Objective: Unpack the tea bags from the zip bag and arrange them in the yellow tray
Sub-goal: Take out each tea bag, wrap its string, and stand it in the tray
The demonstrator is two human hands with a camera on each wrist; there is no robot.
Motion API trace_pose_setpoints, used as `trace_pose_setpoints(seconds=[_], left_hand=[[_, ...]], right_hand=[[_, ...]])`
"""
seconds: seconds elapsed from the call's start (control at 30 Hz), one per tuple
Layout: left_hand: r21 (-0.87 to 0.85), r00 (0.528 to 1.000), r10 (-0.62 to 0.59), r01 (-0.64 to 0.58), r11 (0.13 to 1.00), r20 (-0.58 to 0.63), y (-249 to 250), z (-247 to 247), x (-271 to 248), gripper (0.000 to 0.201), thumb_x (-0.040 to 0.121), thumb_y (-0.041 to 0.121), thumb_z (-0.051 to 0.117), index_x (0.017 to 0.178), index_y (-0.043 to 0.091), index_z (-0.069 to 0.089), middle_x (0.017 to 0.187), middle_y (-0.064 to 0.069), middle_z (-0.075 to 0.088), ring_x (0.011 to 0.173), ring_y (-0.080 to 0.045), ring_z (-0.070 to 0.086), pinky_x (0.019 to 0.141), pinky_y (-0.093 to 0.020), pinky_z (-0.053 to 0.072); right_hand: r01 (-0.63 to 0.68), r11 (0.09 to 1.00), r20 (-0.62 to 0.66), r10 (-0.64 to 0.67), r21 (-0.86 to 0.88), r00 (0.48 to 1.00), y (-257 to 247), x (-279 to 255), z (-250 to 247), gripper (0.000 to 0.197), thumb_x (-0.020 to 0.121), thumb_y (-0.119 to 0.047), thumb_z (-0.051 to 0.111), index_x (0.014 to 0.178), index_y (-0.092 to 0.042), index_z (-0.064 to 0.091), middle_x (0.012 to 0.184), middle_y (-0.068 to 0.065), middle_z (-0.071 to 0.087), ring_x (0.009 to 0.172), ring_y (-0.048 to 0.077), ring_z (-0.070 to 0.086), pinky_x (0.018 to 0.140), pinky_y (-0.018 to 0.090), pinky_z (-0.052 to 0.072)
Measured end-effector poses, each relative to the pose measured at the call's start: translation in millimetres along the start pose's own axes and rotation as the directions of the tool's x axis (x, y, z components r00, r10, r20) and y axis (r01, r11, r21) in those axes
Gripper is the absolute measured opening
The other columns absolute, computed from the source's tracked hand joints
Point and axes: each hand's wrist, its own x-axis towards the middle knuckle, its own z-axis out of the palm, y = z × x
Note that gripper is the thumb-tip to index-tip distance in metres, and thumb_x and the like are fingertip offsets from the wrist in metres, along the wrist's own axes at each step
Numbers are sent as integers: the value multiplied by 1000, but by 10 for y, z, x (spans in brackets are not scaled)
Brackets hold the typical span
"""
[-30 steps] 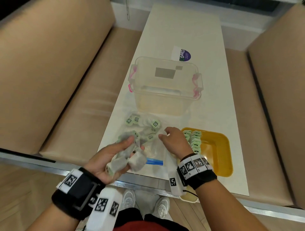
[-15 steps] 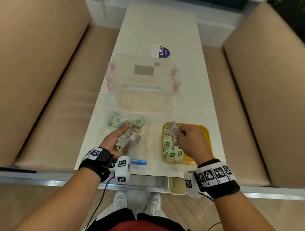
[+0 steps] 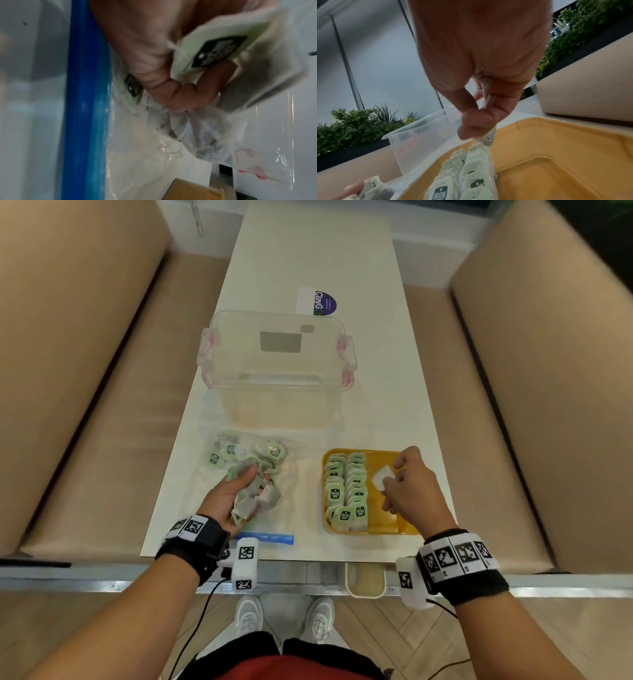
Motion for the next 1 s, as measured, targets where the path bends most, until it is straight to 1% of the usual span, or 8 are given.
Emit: trace_pose_setpoints(seconds=[0.07,0.2,0.33,0.47,0.6,0.7,0.83,1.0], left_hand=[[14,1000,8,-8,1000,3,-8,4,-2,51,85,23,68,134,11,56,93,-6,72,70,-17,73,50,-25,57],[-4,1000,14,-14,1000,-20,-33,-23,22,40,85,22,69,123,12,63,94,-6,71,69,-16,72,49,-24,56],[2,1000,16,-16,1000,-12,-49,12,10,23,90,21,64,111,13,66,84,-4,73,62,-13,71,44,-22,53],[6,999,30,-30,1000,-10,-50,39,-3,11,91,19,61,100,15,65,75,-1,72,53,-11,68,38,-20,49],[16,999,36,-36,999,-10,-55,40,-8,10,98,17,55,98,14,65,75,-2,72,54,-11,68,39,-20,49],[-2,999,34,-34,999,-4,-57,48,-16,10,98,16,55,99,13,65,76,-3,71,54,-11,68,39,-21,49],[2,999,38,-38,999,-10,-60,34,-14,14,88,18,62,101,13,66,82,-5,70,56,-11,68,40,-20,50],[-11,999,32,-32,999,-18,-59,19,-8,13,91,17,62,103,12,65,84,-6,70,60,-12,70,42,-20,51]], right_hand=[[6,1000,40,-6,4,999,36,4,-12,18,90,-4,46,91,-22,49,80,13,65,49,16,67,45,25,47],[4,1000,105,-6,18,995,84,3,-48,20,86,-3,55,96,-19,61,80,7,70,56,7,68,61,23,50],[65,996,55,-62,-61,997,166,12,-68,15,86,-9,64,86,-24,67,72,-3,67,62,9,68,61,25,52],[144,975,12,-144,-167,990,232,37,-106,2,84,-30,74,83,-28,72,88,-11,55,79,2,54,66,15,38],[95,994,60,-92,-51,994,277,66,-135,6,84,-24,74,80,-22,69,82,-8,66,76,11,62,66,24,45],[90,995,84,-86,-38,993,310,85,-125,9,85,-21,73,79,-21,66,78,-5,67,77,16,65,67,28,50],[92,996,185,-87,-19,979,346,64,-86,10,86,-20,72,80,-24,65,78,-3,67,77,16,63,67,27,48],[96,994,282,-78,-47,956,331,23,-2,10,86,-15,71,81,-22,67,73,-1,62,67,13,55,61,25,44]])
